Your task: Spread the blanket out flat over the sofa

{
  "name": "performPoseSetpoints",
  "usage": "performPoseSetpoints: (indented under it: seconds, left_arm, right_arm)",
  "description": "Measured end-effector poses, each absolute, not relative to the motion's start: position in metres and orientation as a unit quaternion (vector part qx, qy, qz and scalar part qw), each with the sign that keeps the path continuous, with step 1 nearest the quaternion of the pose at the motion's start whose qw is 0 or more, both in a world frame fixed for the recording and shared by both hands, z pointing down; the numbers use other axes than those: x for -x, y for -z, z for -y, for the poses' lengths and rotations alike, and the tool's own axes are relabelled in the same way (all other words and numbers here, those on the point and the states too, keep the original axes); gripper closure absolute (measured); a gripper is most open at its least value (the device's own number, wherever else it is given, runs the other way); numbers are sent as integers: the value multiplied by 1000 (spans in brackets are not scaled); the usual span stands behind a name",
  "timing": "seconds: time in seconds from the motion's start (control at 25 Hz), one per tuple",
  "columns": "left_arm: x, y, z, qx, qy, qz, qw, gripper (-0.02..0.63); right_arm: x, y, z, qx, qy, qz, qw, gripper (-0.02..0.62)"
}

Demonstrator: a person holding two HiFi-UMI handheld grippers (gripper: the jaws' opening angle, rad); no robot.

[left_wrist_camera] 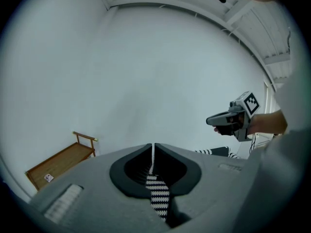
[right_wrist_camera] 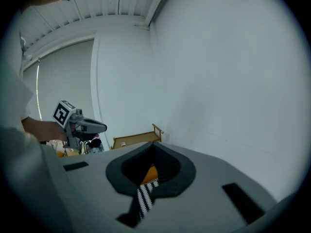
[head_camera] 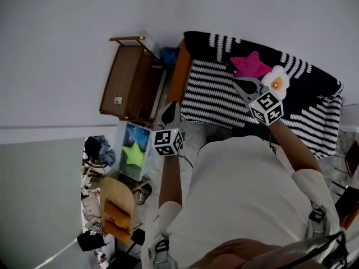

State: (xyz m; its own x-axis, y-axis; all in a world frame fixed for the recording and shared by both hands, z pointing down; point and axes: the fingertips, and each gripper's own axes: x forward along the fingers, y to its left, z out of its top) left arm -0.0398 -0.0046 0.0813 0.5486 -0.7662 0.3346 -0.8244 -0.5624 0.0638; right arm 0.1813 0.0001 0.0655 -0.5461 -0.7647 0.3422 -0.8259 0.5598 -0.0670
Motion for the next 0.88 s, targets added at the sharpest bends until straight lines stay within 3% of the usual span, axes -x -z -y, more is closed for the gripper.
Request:
performPoseSetpoints:
  seconds: [0.44, 0.88]
  left_arm:
    - [0, -51, -21, -879, -108, 455, 91, 577]
    - [-11, -54, -28, -880, -110, 452, 92, 577]
  right_arm:
    - [-230, -41, -27, -456, -78, 878, 120, 592]
    - [-236, -34, -30, -456, -74, 880, 112, 592]
